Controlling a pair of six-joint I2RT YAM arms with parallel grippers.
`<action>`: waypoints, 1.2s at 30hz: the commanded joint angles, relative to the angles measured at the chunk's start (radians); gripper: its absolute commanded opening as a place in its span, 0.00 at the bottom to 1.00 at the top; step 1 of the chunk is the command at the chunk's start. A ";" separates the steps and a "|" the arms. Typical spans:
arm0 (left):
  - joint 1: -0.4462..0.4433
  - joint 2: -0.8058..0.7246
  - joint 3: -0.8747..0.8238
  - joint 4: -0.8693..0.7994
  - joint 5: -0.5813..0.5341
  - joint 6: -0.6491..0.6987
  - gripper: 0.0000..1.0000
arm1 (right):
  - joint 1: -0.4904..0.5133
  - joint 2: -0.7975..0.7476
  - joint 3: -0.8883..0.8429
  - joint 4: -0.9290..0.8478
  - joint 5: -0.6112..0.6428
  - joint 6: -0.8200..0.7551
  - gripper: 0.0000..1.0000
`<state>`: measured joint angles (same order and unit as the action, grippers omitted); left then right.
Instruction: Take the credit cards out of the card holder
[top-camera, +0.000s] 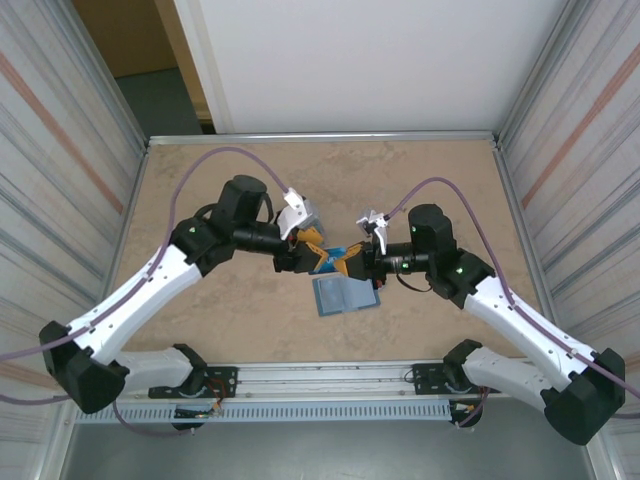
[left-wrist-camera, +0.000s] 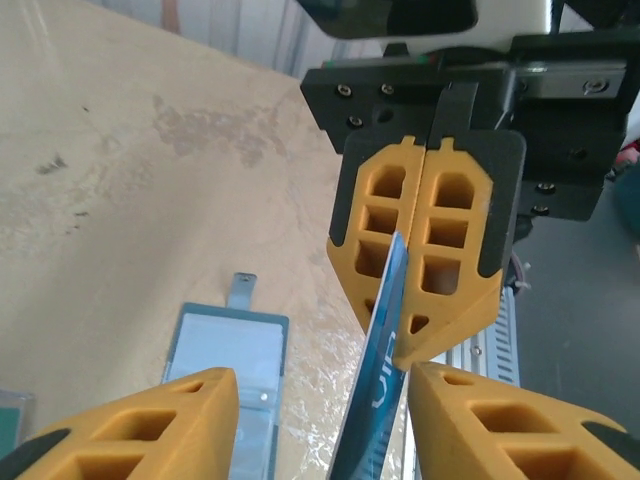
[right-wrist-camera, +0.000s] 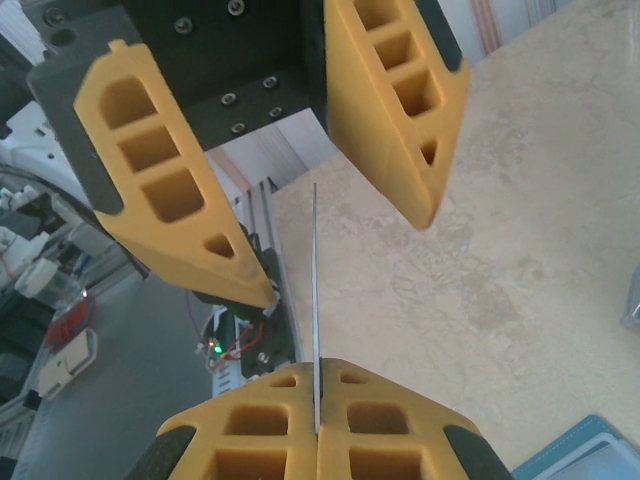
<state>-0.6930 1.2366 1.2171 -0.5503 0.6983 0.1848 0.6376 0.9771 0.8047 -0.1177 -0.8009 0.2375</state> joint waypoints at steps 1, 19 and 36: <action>0.006 0.023 0.057 -0.066 0.087 0.074 0.42 | 0.010 0.005 0.039 -0.013 0.004 -0.028 0.00; 0.079 0.031 -0.038 0.078 -0.175 0.215 0.00 | 0.003 -0.053 0.009 -0.048 0.319 -0.006 0.75; 0.231 0.337 -0.020 0.296 -0.300 0.465 0.00 | -0.003 -0.082 0.028 -0.161 0.876 0.168 0.99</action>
<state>-0.4786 1.5414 1.1465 -0.2924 0.3985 0.5900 0.6411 0.9188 0.8078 -0.2279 -0.0990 0.3397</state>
